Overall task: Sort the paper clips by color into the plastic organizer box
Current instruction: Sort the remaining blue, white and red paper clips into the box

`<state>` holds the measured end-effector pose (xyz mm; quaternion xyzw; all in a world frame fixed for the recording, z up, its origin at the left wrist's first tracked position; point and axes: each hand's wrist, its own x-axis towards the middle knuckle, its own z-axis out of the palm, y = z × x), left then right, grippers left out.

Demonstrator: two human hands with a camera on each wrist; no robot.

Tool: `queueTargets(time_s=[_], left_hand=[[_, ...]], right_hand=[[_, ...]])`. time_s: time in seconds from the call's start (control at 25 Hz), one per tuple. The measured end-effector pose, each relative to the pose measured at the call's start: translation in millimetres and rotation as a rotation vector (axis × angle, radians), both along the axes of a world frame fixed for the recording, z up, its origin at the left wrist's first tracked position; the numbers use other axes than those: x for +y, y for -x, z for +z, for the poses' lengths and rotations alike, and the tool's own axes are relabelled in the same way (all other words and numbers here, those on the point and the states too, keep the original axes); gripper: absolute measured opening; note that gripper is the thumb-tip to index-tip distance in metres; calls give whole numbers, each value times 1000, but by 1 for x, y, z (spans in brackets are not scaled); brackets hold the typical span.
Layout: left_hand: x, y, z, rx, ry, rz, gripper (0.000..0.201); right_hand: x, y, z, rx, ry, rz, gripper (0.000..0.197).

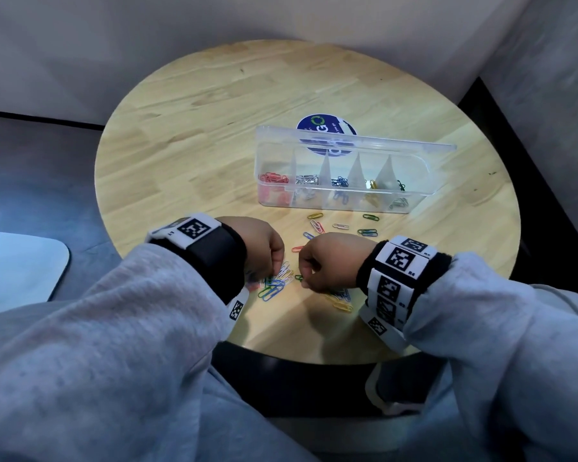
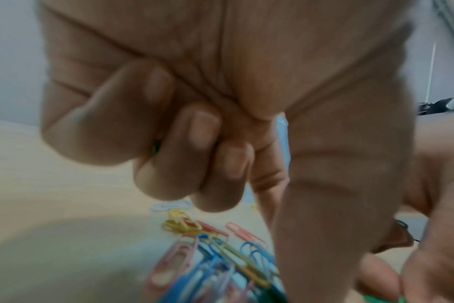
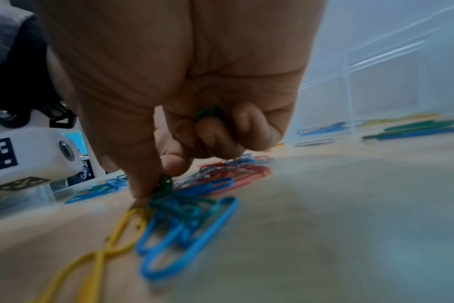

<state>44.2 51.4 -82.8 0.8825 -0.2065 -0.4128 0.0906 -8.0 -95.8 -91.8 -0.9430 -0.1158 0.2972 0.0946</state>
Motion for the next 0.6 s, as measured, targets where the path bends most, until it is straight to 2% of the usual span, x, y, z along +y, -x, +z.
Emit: queueTargets(time_s=[0.16, 0.32, 0.4, 0.48, 0.6], left_hand=[[-3, 5, -2, -23, -16, -29, 22], [-3, 4, -2, -113, -38, -57, 31], [-4, 3, -3, -128, -37, -75, 35], [-4, 2, -6, -81, -13, -70, 31], [-3, 2, -11, -68, -2, -65, 21]], right_hand=[[-6, 2, -1, 16, -46, -89, 9], [-20, -3, 7, 67, -327, -373, 21], [-28, -8, 12, 68, -383, -446, 21], [-32, -9, 15, 97, -439, -514, 21], [-35, -6, 11, 220, -654, -684, 27]])
